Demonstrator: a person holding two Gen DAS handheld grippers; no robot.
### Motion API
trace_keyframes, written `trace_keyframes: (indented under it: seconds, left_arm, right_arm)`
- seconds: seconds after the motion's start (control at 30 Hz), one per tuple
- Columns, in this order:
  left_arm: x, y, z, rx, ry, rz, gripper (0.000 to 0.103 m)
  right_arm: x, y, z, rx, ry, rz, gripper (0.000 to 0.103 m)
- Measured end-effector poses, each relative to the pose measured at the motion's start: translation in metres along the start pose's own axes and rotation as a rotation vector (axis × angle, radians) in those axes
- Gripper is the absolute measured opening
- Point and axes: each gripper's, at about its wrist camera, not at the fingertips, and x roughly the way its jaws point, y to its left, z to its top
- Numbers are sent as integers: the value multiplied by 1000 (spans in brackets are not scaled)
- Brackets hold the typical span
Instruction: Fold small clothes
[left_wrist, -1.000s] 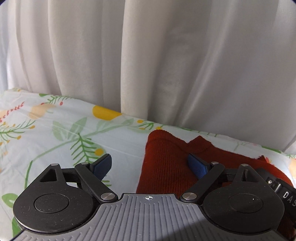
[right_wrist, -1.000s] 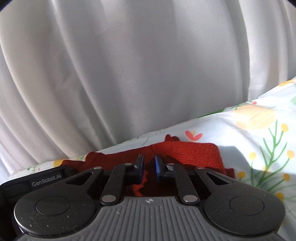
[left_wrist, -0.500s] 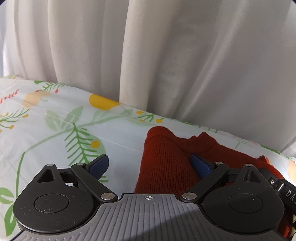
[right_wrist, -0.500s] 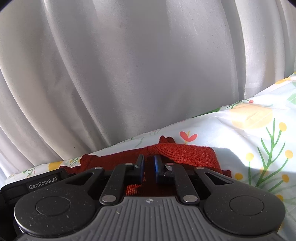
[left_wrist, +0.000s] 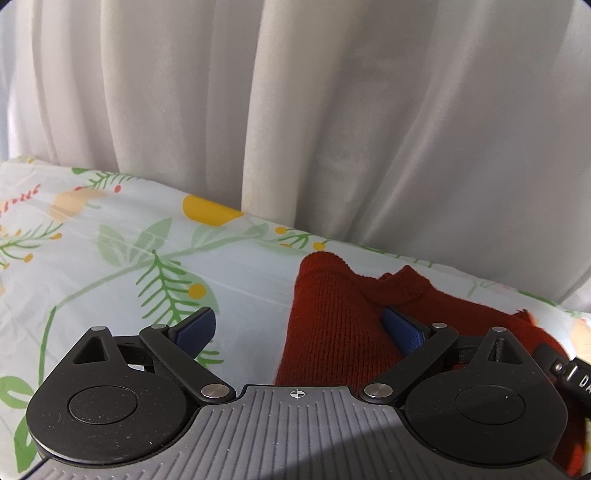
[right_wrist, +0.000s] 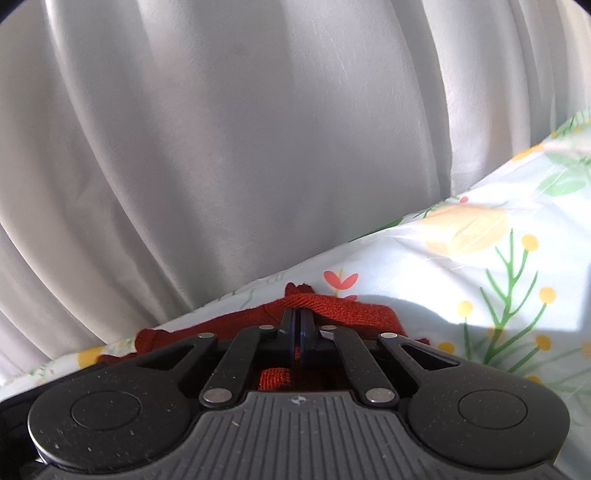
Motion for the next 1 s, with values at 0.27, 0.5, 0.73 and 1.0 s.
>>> trace_keyframes:
  seconds: [0.27,0.5,0.73,1.0]
  left_arm:
    - [-45,0,-37,90,-98,-70,101]
    - [-46,11,-31,108,-44,-133,101]
    - [-46,86,-28,-124,271,-518,98]
    - [-15,75,-30,-172,405,-659,89]
  right_arm:
    - [-58,0,-39,-242,-45,70,48]
    - [-63,-2,-27,-256,14,74,48]
    - [-91,-108,-4,169,262,283,70]
    - [-47,-138,1,351,451,452,67]
